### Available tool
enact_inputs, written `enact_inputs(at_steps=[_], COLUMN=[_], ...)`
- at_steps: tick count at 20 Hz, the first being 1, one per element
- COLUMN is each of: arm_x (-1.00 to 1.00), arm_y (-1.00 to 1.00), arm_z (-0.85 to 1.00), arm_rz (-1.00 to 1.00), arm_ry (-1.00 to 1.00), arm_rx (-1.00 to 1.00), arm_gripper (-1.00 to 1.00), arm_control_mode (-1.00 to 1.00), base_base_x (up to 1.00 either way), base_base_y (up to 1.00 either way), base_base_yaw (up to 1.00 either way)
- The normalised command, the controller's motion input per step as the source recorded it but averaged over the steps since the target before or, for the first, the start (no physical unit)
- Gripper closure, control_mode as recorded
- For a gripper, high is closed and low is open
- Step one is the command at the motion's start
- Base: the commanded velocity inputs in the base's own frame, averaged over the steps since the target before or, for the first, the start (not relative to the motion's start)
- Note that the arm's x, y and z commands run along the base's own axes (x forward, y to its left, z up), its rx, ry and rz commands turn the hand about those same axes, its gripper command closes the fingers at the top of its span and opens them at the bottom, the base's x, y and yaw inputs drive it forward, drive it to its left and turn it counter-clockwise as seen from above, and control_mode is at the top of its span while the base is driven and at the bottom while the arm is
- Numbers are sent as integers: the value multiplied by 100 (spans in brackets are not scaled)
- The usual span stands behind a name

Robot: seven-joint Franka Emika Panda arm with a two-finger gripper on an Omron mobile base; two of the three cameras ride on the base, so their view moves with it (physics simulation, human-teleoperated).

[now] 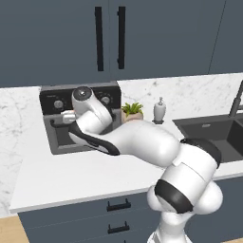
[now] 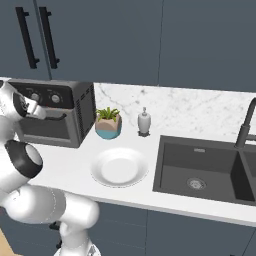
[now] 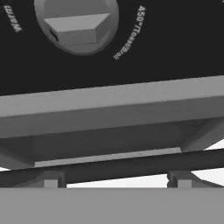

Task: Pick up the kebab skewer and baguette bread, and place them inside the toaster oven. Close the toaster oven door and start by setting the timer.

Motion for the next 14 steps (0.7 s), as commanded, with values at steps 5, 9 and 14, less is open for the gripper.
enact_inputs(at_steps=[5,9,14], arm_x=[49,38,13], arm_y=[-9,-9,-12], arm_z=[-29,-36,-19], arm_rz=[-5,-5,-3], arm_ry=[0,0,0], arm_rx=[0,0,0], arm_gripper=[-100,-100,-100], arm_control_mode=[-100,-100,-100], base_base_x=[0,0,0], base_base_y=[0,0,0], base_base_yaw=[0,0,0])
